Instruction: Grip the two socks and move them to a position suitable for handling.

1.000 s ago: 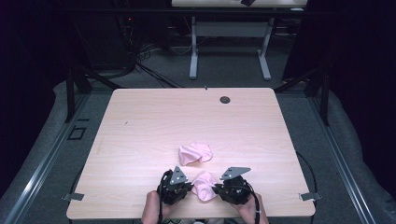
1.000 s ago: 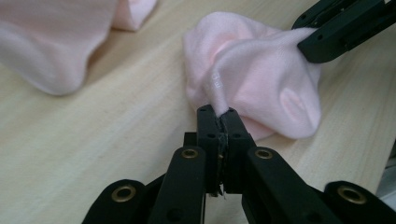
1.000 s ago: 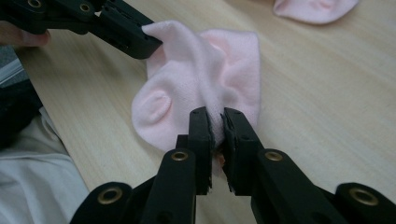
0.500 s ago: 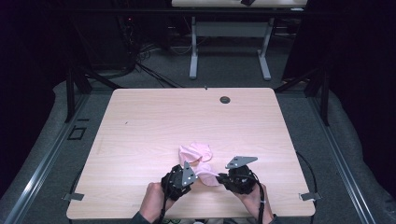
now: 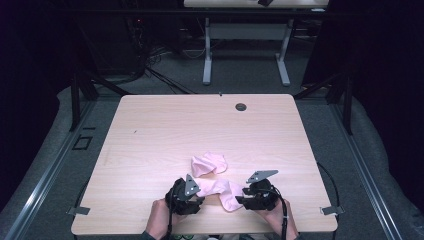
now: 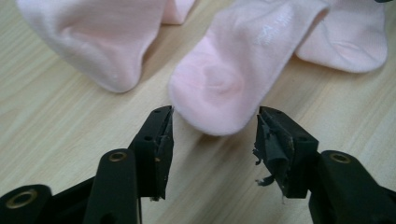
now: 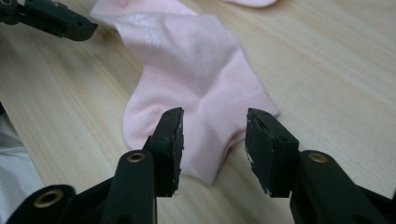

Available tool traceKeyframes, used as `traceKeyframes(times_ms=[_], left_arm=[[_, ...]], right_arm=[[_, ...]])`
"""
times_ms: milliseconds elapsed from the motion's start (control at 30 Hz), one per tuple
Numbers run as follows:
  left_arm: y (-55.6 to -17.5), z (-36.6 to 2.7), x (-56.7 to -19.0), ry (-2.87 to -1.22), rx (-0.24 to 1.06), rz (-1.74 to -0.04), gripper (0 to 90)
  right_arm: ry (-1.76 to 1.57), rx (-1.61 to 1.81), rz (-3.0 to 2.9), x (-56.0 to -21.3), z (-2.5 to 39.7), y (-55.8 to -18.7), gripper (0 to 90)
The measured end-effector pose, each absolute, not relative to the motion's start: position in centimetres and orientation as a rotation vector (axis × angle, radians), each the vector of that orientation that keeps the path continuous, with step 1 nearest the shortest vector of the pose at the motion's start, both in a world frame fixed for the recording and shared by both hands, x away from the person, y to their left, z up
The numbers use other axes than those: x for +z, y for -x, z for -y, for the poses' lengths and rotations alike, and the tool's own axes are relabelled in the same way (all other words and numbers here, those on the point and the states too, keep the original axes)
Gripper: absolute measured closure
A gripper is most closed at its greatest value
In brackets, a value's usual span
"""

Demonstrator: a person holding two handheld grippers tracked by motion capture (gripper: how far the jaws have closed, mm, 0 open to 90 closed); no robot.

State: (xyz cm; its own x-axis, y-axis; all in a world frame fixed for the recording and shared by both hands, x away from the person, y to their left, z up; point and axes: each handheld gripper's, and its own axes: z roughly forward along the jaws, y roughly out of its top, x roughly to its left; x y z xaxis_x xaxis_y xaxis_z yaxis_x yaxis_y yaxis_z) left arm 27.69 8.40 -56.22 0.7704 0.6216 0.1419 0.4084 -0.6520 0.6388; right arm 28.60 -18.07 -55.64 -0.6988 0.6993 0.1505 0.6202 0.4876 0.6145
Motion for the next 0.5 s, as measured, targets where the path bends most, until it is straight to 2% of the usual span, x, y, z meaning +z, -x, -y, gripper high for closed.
traceKeyframes(times_ms=[200,300,400,500], left_arm=[[-27.7,-7.1,-56.7,-2.425,0.527,-0.690,69.4],[-27.8,-6.9,-56.9,-2.439,0.514,-0.662,85.1],[-27.8,-7.1,-56.9,-2.435,0.504,-0.664,87.2],[-27.5,-7.7,-56.7,-2.411,0.477,-0.690,87.4]], right_arm=[[-1.131,0.922,-2.593,-56.7,17.3,-27.9,63.3],[-1.130,0.904,-2.594,-56.7,17.2,-27.9,70.6],[-1.107,0.906,-2.590,-56.7,17.2,-27.8,79.6],[-1.089,0.891,-2.593,-56.7,17.3,-27.7,81.9]])
